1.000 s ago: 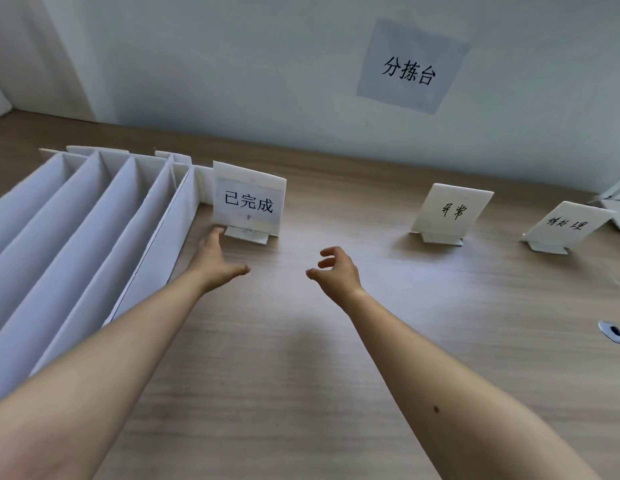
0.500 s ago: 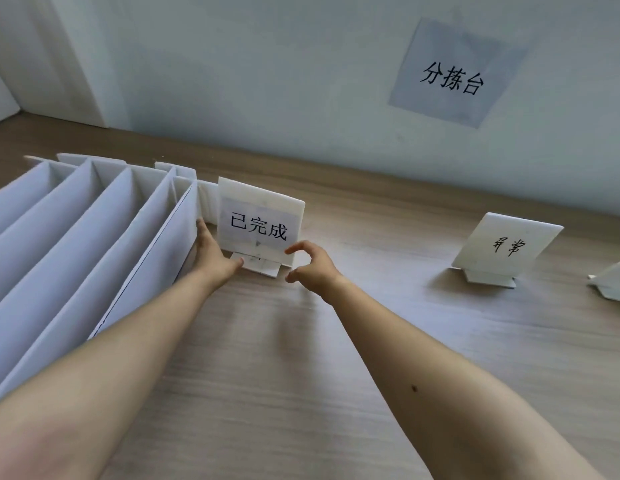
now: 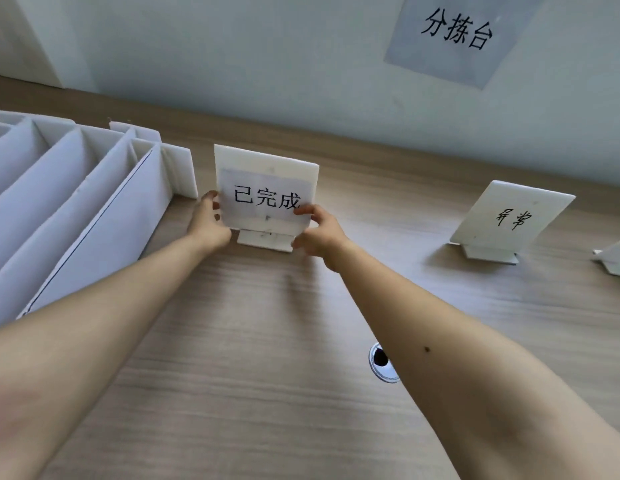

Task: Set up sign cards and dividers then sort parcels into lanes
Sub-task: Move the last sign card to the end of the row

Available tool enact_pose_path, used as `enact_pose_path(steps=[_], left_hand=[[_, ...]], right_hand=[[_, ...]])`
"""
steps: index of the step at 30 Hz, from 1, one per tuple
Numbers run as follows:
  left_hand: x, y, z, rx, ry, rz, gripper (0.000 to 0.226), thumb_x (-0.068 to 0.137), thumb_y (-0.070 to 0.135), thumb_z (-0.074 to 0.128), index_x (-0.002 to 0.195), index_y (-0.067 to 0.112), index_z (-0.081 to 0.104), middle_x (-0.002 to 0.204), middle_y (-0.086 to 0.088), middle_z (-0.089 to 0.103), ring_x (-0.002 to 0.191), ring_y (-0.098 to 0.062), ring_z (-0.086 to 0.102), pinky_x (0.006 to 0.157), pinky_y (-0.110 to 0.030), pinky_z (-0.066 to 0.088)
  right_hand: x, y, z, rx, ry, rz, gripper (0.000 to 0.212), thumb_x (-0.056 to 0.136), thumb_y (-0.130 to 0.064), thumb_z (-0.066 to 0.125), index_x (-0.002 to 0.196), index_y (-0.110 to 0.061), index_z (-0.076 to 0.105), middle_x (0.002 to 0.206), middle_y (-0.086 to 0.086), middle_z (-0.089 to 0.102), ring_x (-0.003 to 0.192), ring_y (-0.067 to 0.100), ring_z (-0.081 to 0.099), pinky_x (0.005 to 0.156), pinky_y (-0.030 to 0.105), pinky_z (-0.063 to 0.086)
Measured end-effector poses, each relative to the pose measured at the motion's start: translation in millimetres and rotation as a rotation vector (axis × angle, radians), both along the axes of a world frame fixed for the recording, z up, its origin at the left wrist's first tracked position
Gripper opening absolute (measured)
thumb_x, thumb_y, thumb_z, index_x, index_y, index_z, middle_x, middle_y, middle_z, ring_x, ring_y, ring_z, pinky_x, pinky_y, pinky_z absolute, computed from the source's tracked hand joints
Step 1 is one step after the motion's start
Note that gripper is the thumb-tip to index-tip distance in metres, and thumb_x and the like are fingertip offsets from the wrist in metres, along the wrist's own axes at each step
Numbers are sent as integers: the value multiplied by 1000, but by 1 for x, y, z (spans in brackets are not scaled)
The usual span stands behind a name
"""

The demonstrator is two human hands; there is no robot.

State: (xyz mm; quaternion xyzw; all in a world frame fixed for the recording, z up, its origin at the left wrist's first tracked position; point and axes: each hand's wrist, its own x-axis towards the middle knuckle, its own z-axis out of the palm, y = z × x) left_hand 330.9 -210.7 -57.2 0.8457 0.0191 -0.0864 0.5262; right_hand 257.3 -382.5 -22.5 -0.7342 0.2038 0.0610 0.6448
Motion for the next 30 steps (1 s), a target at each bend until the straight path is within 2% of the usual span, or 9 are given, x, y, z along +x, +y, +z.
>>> enact_pose_path(steps=[2, 7, 9, 14, 19, 22, 24, 27, 30], left_hand=[[-3, -17, 0, -14, 6, -45, 66, 84, -17, 46, 144, 0, 25, 141, -20, 37, 128, -31, 42, 95, -25, 39], [-11, -54, 0, -62, 37, -126, 70, 79, -18, 44, 144, 3, 28, 140, -19, 36, 124, -31, 46, 105, -37, 41], [-11, -63, -3, -65, 22, -153, 69, 79, -15, 47, 142, 5, 31, 140, -19, 35, 121, -31, 49, 105, -39, 42], [-12, -76, 0, -41, 5, -174, 67, 81, -9, 53, 142, 6, 31, 140, -18, 35, 120, -30, 50, 105, -37, 41], [-12, -75, -3, -57, 14, -178, 78, 72, -3, 57, 144, 8, 30, 141, -16, 35, 123, -29, 47, 106, -40, 40], [-13, -78, -5, -34, 14, -150, 70, 80, -9, 53, 144, 8, 29, 144, -14, 30, 123, -26, 43, 109, -35, 36], [-12, -78, -10, -21, 17, -143, 75, 81, -10, 48, 148, 10, 21, 151, -10, 23, 129, -23, 39, 111, -33, 32], [-9, -75, -18, 3, 27, -137, 79, 82, -10, 42, 151, 14, 12, 156, -5, 15, 139, -22, 29, 115, -34, 28], [-13, -70, -24, 18, 50, -101, 77, 83, -11, 41, 151, 12, 12, 155, -5, 17, 137, -22, 32, 113, -32, 29]], right_hand=[[-1, -20, 4, -22, -1, -27, 56, 76, 21, 55, 124, -8, 53, 113, 4, 49, 71, 16, 52, 45, 18, 44], [-7, -59, 0, -42, 11, -81, 52, 75, 21, 52, 109, -18, 52, 115, 4, 50, 83, 26, 55, 58, 27, 46], [-11, -70, -3, -31, 7, -101, 52, 75, 22, 51, 109, -18, 51, 114, 3, 49, 87, 27, 54, 57, 27, 44], [-15, -82, -8, -21, 9, -103, 52, 76, 21, 51, 110, -19, 52, 112, 2, 49, 82, 26, 54, 52, 27, 40], [-13, -85, -11, 0, 10, -103, 51, 77, 17, 55, 110, -21, 53, 112, -3, 48, 86, 27, 56, 72, 38, 44], [-12, -84, -12, -23, 21, -103, 53, 77, 17, 56, 114, -20, 54, 110, -2, 49, 76, 24, 54, 66, 36, 43], [-11, -84, -11, -42, 26, -106, 55, 76, 16, 57, 119, -18, 54, 106, -4, 49, 70, 19, 50, 62, 32, 41], [-12, -84, -10, -45, 45, -128, 56, 77, 14, 57, 120, -20, 55, 96, -7, 50, 80, 22, 49, 70, 34, 39], [-18, -82, -12, 23, 48, -181, 54, 75, 16, 55, 111, -23, 56, 93, 1, 57, 80, 25, 50, 64, 32, 36]])
